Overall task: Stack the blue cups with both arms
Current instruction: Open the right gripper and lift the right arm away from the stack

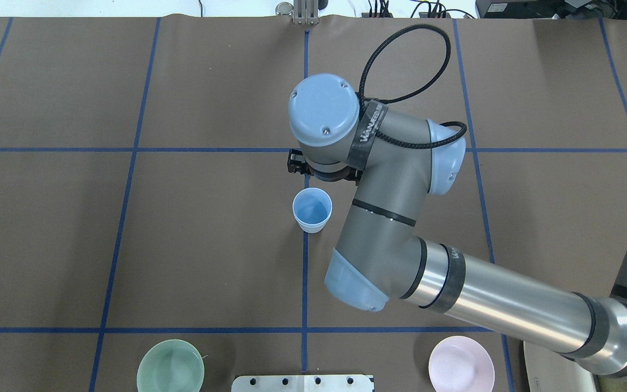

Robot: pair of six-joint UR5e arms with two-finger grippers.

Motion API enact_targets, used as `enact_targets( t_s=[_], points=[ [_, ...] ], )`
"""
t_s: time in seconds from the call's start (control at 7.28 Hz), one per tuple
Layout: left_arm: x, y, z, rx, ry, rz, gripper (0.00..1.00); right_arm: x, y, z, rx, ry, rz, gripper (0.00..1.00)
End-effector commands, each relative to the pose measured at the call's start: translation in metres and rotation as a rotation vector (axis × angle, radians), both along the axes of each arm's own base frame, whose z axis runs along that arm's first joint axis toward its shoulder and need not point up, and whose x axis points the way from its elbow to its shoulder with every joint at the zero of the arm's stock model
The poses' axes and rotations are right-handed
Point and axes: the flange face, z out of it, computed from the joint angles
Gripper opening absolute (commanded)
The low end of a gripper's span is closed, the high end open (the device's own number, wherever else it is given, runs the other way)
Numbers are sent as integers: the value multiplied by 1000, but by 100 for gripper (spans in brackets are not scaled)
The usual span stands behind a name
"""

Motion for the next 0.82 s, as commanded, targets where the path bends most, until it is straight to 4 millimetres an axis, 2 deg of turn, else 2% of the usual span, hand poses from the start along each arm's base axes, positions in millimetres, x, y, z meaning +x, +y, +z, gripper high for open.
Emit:
enact_targets(
  t_s=[0.0,0.27,0.41,0.55,0.69],
  points=[
    [1,4,4,-34,-6,-15,98,96,-81,14,23,-39,-61,100],
    [5,-3,-11,-1,-12,-6,98,214,-148,86,108,-14,-190,100],
    [9,-5,-13,-1,-13,2,98,274,-170,134,149,16,-261,100],
    [17,-8,-19,-14,-14,-5,98,327,-176,184,165,30,-320,100],
    [26,-9,-29,-5,-40,3,98,382,-173,235,182,47,-371,100]
  ],
)
